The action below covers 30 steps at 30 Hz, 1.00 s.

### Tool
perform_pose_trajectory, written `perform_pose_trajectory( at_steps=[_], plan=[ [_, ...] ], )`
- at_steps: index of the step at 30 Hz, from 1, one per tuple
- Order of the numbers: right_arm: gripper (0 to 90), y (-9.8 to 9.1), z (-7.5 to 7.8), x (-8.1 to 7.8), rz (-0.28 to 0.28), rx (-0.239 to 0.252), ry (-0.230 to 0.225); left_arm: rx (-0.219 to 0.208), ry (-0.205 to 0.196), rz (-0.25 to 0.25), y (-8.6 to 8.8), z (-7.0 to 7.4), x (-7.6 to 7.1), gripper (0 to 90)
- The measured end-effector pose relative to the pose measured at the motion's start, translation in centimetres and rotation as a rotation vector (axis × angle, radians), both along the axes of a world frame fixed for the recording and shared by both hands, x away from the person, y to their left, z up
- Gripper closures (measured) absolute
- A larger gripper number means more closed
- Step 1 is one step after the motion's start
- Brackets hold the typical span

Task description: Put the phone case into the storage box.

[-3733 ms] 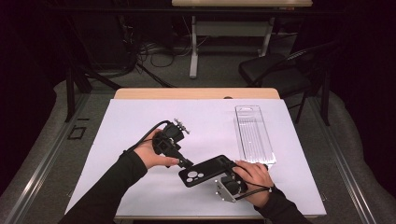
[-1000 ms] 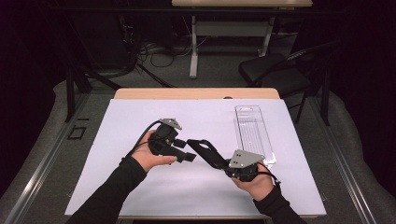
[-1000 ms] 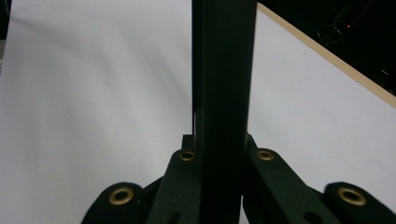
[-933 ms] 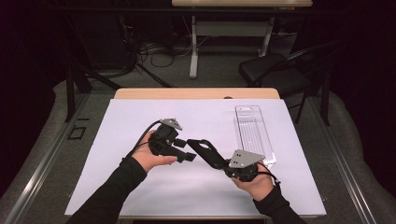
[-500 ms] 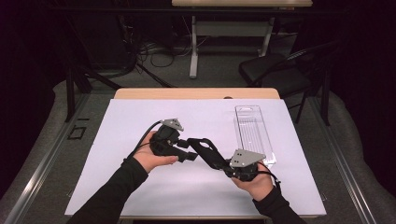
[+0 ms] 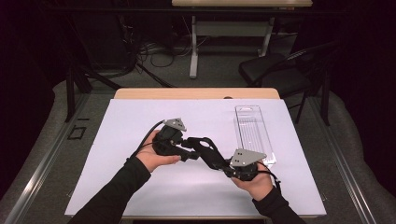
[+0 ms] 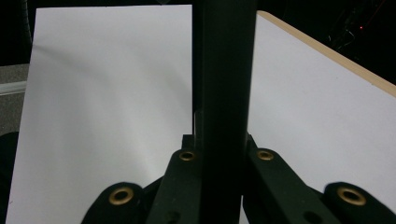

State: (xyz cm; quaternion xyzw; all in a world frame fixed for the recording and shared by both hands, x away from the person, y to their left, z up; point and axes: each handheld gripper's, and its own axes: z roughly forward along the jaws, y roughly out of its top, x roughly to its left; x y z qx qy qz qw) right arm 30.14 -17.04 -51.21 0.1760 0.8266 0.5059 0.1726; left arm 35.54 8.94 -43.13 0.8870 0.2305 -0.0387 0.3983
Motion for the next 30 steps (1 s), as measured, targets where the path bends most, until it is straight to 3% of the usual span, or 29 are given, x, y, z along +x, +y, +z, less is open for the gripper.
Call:
perform_pose_trajectory(
  at_steps=[7,13,19,30],
  plan=[
    [87.8,-0.08,-0.05,0.07,0.003,0.015,0.011,-0.005,-0.021,0.001,-0.17,-0.24,-0.09,49.8],
    [87.8,-0.3,-0.4,0.2,0.001,0.04,0.037,-0.059,0.018,-0.028,-0.23,-0.68,0.19,56.0],
    [87.8,-0.42,-0.42,0.25,0.002,0.061,0.053,-0.128,-0.003,-0.043,-0.26,-0.8,0.4,57.8],
    [87.8,-0.32,-0.55,0.22,0.015,0.067,0.059,-0.166,-0.029,-0.072,-0.37,-0.73,0.37,61.4]
  ],
)
